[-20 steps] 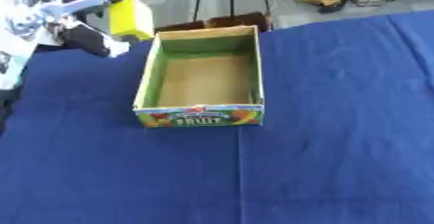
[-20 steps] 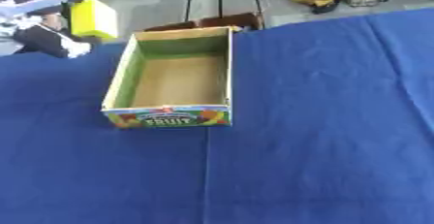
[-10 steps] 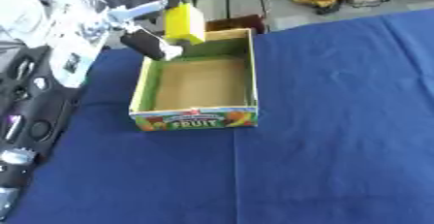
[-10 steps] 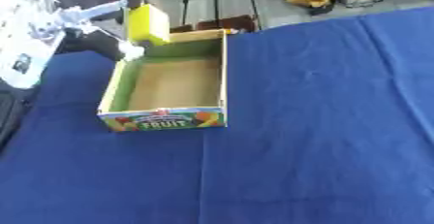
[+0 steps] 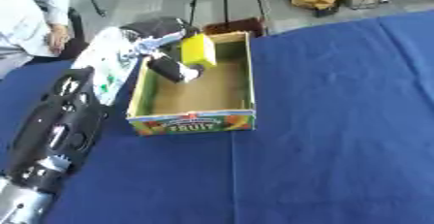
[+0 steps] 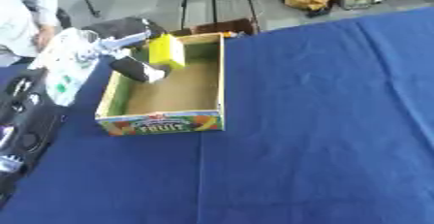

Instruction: Pick up objects on the table and place them in the box.

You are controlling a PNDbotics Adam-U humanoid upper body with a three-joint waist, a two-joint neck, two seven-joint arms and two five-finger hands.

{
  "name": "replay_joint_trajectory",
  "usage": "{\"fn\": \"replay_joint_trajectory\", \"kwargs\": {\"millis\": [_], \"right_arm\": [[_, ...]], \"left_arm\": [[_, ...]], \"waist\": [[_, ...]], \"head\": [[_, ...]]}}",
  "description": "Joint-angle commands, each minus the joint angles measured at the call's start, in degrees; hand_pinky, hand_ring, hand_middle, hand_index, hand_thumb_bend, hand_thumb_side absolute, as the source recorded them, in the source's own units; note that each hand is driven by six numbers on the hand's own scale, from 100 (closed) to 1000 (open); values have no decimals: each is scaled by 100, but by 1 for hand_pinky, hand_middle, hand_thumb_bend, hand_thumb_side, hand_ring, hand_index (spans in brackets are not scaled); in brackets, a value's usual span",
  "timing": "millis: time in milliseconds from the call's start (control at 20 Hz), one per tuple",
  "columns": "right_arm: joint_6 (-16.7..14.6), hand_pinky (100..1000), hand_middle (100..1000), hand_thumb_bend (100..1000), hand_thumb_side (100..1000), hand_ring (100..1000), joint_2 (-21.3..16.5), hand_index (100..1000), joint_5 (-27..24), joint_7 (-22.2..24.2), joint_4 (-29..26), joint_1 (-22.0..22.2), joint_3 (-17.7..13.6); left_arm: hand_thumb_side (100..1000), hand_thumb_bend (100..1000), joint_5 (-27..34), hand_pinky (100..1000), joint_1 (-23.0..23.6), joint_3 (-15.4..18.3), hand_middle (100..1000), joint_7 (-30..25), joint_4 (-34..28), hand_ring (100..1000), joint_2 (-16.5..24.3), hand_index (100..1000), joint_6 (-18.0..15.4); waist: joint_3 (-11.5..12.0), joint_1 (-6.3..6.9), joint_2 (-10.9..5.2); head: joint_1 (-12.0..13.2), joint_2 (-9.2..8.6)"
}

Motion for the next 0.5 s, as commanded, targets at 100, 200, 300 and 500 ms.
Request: {"fn": "replay_joint_trajectory", "kwargs": {"millis": [100,200,300,500], "right_arm": [[-14,725,583,100,944,723,-66,794,-59,25,-105,-67,-7],[-12,725,582,100,944,724,-62,794,-68,25,-105,-67,-6],[-13,726,582,100,944,724,-60,794,-77,27,-105,-69,-4],[-11,726,580,100,945,724,-59,789,-84,27,-105,-69,-9]], "left_arm": [[451,100,-409,592,-182,-22,605,32,241,767,-4,761,-74],[456,100,-583,603,-200,-26,625,45,323,778,-43,797,-107],[469,100,-813,626,-216,-37,678,31,373,807,-66,851,-115],[487,100,-1233,743,-225,-40,865,-122,409,922,-101,1000,-144]], "waist": [[-27,44,-102],[-37,51,-96],[-49,59,-93],[-65,65,-88]], "head": [[46,-84],[47,-92],[50,-99],[46,-108]]}}
